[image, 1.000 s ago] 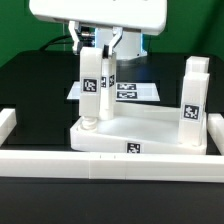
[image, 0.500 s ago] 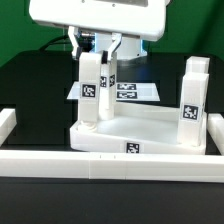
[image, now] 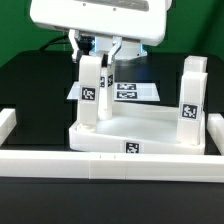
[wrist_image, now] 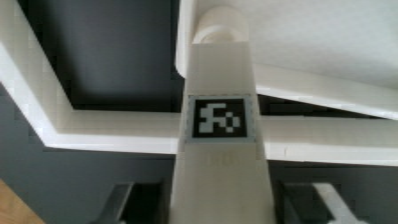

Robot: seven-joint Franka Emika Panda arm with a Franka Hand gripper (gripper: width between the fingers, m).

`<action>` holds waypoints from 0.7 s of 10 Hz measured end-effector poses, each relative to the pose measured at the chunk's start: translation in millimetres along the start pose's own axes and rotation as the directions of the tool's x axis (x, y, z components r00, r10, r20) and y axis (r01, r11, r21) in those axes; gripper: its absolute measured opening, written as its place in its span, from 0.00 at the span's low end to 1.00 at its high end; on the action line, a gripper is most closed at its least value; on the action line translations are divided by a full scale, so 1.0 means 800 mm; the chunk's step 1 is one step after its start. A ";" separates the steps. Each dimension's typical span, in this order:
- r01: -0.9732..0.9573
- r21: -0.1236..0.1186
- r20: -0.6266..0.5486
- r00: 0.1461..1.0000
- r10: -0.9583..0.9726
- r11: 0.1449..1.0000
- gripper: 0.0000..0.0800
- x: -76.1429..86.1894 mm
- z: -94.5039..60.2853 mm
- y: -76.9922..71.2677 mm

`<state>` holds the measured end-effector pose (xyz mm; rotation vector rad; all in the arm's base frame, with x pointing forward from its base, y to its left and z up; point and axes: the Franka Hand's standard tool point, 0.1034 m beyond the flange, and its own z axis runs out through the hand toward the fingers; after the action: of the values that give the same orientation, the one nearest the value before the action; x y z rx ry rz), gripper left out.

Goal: Assemble desk

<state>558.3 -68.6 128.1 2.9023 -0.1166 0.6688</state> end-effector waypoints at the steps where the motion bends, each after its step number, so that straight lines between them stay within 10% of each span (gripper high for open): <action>1: 0.006 -0.008 -0.022 1.000 -0.006 1.000 0.36 0.003 0.001 0.000; 4: 0.009 -0.011 -0.033 0.999 -0.010 1.000 0.36 0.004 0.002 -0.001; 7: 0.016 -0.014 -0.032 0.999 -0.016 1.000 0.77 0.004 0.003 0.002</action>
Offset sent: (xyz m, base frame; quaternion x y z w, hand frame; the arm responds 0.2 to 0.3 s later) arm 0.0000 0.0000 0.0000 0.0000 0.0000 0.0000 1.0000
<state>561.7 -70.9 127.6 2.8748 -0.0932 0.7089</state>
